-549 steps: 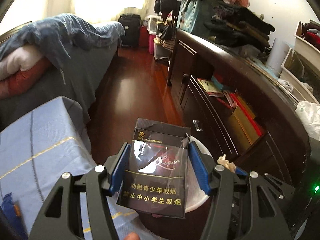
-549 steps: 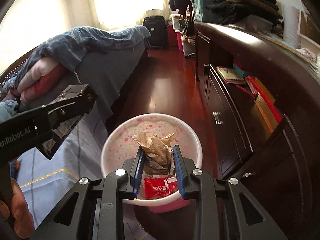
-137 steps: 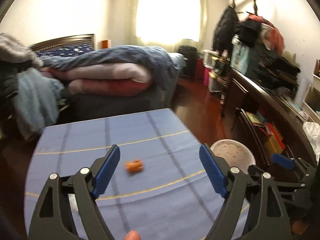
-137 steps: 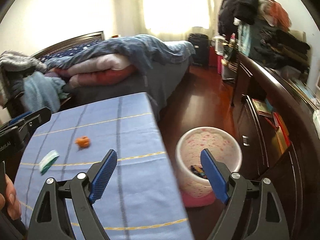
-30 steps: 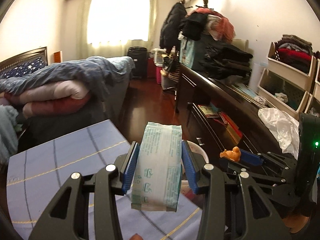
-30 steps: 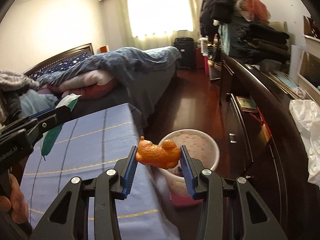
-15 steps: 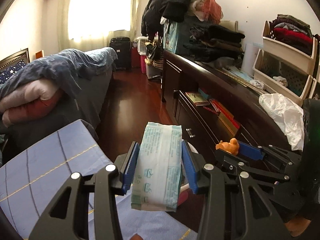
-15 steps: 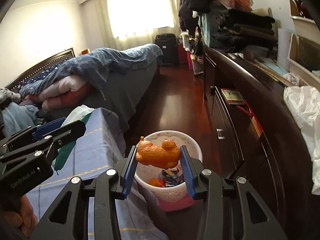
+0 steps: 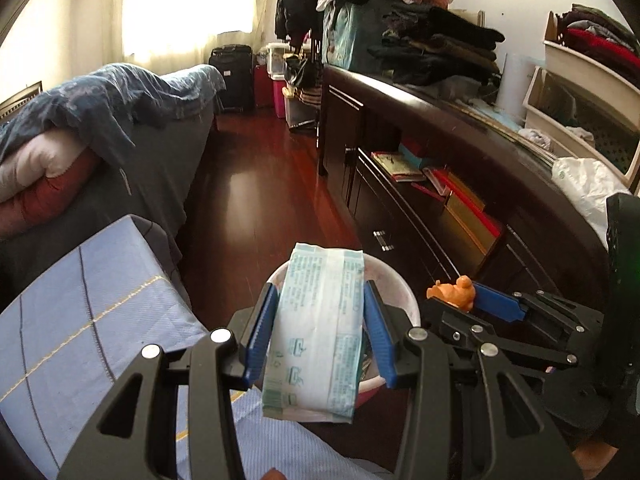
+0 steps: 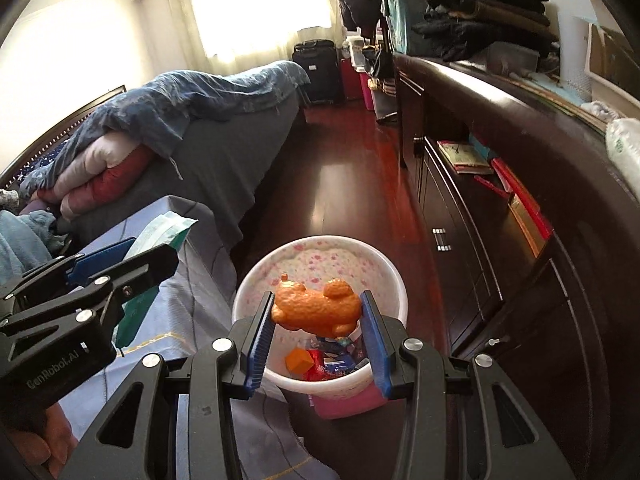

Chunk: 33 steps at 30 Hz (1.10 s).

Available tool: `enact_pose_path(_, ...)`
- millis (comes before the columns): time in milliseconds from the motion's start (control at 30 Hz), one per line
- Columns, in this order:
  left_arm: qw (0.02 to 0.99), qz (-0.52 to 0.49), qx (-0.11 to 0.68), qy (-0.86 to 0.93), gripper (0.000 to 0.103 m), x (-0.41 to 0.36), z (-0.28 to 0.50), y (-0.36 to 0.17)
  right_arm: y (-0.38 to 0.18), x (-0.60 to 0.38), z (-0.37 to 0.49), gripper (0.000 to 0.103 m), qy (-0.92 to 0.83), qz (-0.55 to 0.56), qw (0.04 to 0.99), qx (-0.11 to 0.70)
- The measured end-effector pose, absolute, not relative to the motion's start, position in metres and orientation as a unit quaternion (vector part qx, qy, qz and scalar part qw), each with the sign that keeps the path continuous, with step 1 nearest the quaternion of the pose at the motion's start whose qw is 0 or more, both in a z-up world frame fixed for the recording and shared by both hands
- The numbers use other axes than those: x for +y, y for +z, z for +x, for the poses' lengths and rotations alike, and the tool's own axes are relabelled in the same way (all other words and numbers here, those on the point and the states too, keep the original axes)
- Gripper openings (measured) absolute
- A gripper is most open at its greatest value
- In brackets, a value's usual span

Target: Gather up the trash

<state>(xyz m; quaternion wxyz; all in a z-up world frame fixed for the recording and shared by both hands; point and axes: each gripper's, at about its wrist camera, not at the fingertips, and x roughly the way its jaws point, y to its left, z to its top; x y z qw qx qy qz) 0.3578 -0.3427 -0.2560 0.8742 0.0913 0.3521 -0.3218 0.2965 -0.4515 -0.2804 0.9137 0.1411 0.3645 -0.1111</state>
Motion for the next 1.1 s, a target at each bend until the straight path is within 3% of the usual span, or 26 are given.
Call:
enact_pose_path(667,0.842,0.111,0.419,-0.322,0.048,-0.379,0.423,-0.320,-0.346,-0.477,0.351,0.043,-0.144,0.150,0.892,0.401)
enact_pose_path(833,0.841,0.111,0.421,-0.321,0.061,-0.383,0.429,-0.326,-0.355,-0.478,0.359,0.045,-0.152,0.142,0.891,0.404)
enact_pose_path(933,0.841,0.105,0.423,-0.321,0.069,-0.383,0.432,-0.327,-0.357,-0.479,0.361,0.051,-0.154,0.142,0.890,0.406)
enact_pose_path(1100,0.847,0.096,0.417,-0.315,0.075,-0.374,0.431,-0.321,-0.355,-0.478,0.359,0.055,-0.155,0.142,0.890,0.405)
